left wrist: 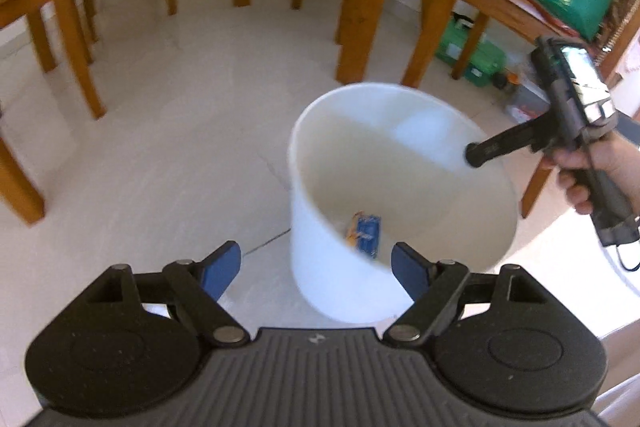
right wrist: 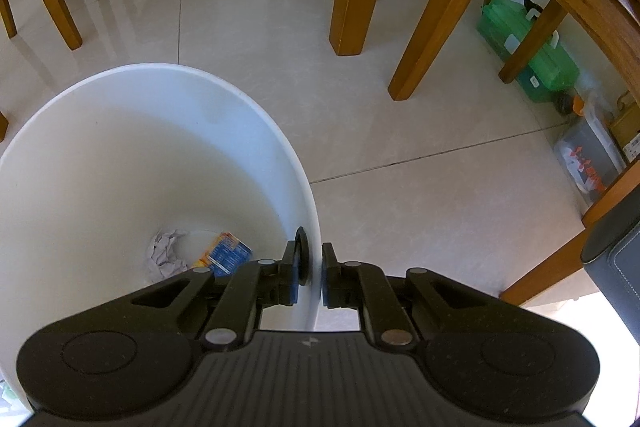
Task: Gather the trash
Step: 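Lower the left tool onto the gold snack wrapper and grasp it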
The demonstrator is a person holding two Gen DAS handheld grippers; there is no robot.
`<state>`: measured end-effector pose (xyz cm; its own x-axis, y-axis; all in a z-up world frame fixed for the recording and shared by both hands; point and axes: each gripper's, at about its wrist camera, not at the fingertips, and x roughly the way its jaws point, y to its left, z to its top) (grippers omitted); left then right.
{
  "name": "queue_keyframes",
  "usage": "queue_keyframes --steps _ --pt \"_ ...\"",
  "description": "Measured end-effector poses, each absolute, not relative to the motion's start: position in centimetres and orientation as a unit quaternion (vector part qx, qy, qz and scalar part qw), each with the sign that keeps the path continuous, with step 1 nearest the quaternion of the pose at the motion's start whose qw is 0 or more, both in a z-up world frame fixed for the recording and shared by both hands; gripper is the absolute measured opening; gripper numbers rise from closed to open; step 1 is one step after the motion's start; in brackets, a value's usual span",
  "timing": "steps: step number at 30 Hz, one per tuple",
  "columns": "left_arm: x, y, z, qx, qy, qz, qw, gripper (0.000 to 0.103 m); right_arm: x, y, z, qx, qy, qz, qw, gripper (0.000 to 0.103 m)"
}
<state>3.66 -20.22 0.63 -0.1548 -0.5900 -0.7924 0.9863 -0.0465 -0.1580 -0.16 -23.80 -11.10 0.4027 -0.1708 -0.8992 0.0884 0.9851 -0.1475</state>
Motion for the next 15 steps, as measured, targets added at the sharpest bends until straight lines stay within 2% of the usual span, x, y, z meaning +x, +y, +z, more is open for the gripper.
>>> queue_keyframes --steps 6,11,15 --pt "5.0 -17.3 -4.2 0.273 0.384 -0.635 0.612 0.082 -0.2 -23.5 -11.1 -0.041 0.540 -0.079 0.837 0.013" --pt "3.9 -15.8 -10.4 0.304 0.391 -0.626 0.602 0.081 -0.2 -23.5 -11.1 -0.044 0.540 -0.079 0.837 0.013" --pt "2.1 -14.9 -15.9 0.343 0.381 -0.616 0.598 0.074 -0.2 -23.5 -11.1 -0.043 0.540 -0.079 0.837 0.013"
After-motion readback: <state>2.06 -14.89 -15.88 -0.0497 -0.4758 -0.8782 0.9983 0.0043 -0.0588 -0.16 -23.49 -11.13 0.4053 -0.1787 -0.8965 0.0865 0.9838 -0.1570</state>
